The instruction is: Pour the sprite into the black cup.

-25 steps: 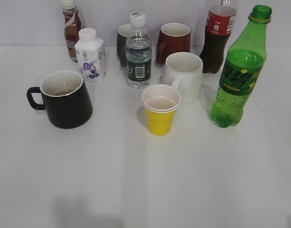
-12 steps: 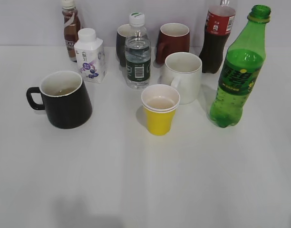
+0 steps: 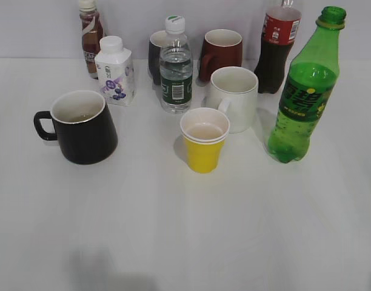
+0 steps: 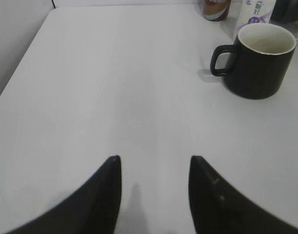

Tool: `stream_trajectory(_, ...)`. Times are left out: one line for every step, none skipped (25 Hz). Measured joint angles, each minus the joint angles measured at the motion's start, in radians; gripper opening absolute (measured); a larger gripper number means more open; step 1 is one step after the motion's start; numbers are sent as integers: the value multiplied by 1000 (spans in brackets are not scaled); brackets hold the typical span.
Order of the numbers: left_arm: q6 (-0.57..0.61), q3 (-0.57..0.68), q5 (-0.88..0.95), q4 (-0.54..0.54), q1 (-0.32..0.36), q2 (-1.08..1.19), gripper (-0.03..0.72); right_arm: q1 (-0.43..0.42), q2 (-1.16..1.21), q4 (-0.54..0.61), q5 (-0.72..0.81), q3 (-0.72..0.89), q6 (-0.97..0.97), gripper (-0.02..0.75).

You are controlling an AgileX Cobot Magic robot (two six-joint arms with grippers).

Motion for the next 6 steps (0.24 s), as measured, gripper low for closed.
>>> stream_trajectory(0, 0, 0, 0, 0, 0, 347, 0, 0, 0, 0, 0, 0, 575)
stream_trajectory(0, 0, 0, 0, 0, 0, 344, 0, 0, 0, 0, 0, 0, 575)
stream_trajectory(0, 0, 0, 0, 0, 0, 341, 0, 0, 0, 0, 0, 0, 575)
stream_trajectory(0, 0, 0, 0, 0, 0, 337, 0, 0, 0, 0, 0, 0, 575)
stream_trajectory(0, 0, 0, 0, 0, 0, 334, 0, 0, 0, -1, 0, 0, 575)
stream_trajectory(0, 0, 0, 0, 0, 0, 330, 0, 0, 0, -1, 0, 0, 575)
